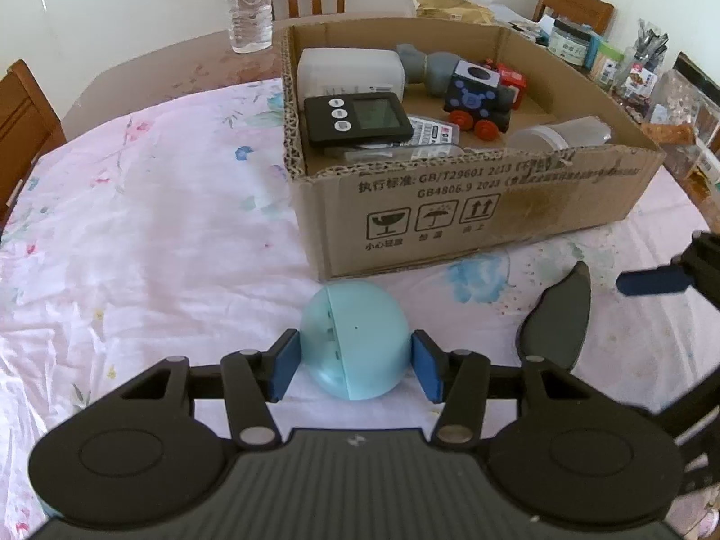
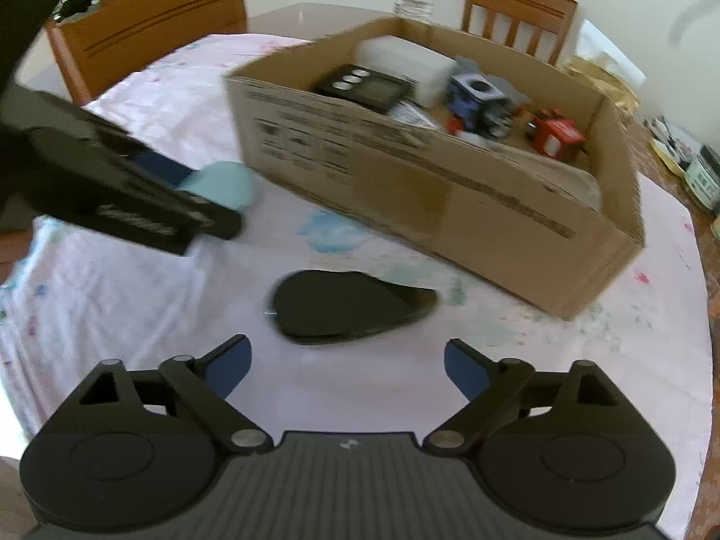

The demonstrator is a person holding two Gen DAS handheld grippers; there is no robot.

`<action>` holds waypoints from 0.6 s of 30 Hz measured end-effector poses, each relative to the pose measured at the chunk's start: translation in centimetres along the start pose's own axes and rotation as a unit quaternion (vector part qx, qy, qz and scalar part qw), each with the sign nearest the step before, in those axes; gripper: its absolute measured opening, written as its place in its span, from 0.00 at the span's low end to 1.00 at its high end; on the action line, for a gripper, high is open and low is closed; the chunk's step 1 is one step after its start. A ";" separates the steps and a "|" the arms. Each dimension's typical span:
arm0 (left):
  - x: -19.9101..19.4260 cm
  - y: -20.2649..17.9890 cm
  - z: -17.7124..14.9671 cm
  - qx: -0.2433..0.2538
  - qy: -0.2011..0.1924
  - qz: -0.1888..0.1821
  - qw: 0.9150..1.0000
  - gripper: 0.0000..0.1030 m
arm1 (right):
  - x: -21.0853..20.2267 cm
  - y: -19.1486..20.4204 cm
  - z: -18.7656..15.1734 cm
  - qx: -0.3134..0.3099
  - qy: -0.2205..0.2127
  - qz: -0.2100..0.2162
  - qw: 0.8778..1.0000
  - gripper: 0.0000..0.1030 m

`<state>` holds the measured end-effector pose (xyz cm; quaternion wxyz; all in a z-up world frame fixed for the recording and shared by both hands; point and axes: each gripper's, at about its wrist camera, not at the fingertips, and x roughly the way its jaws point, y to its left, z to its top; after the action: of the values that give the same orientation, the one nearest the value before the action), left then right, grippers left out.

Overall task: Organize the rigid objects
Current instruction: 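Grasp the light blue round case with the left tool while the right tool holds the tape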

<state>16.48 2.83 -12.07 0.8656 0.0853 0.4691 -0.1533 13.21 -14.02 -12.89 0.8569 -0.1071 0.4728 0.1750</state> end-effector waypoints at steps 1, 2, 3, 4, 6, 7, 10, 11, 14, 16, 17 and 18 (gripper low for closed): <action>0.0 -0.1 0.0 -0.002 -0.001 0.003 1.000 0.53 | 0.4 -0.3 0.0 0.000 0.002 0.004 1.000 0.96; 0.0 -0.1 0.0 -0.006 -0.002 0.005 1.000 0.53 | 0.6 -0.4 0.0 0.001 0.001 0.009 1.000 0.97; 0.1 -0.2 0.0 -0.009 -0.002 0.008 1.000 0.54 | 0.7 -0.4 0.0 -0.002 -0.003 0.012 1.000 0.99; 0.1 -0.3 0.0 -0.011 -0.002 0.011 1.000 0.54 | 0.8 -0.4 0.0 -0.007 -0.006 0.012 1.000 1.00; 0.1 -0.4 0.1 -0.016 -0.002 0.015 1.000 0.54 | 1.1 -0.2 0.3 -0.016 -0.013 0.019 1.000 1.00; 0.1 -0.4 0.1 -0.019 -0.001 0.017 1.000 0.54 | 1.2 -0.2 0.5 -0.020 -0.014 0.022 0.999 1.00; 0.2 -0.4 0.2 -0.027 0.002 0.020 0.999 0.54 | 1.5 -0.1 0.9 -0.030 -0.019 0.026 0.999 1.00; 0.1 -0.4 0.2 -0.029 0.003 0.022 0.999 0.54 | 1.6 -0.1 1.1 -0.033 -0.021 0.028 0.999 1.00; 0.1 -0.5 0.3 -0.041 0.008 0.029 0.999 0.54 | 1.9 -0.1 1.5 -0.040 -0.022 0.033 0.998 1.00; 0.1 -0.6 0.3 -0.049 0.011 0.033 0.998 0.54 | 1.9 -0.1 1.6 -0.043 -0.023 0.036 0.998 0.98; 0.2 -0.6 0.3 -0.053 0.011 0.036 0.998 0.54 | 1.9 -0.1 1.7 -0.045 -0.023 0.037 0.998 0.98; 0.2 -0.7 0.4 -0.057 0.011 0.038 0.998 0.54 | 1.9 -0.1 1.8 -0.046 -0.023 0.038 0.998 0.96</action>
<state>16.63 2.03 -12.05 0.8692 0.0558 0.4826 -0.0924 15.62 -13.11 -13.54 0.8543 -0.1241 0.4484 0.2318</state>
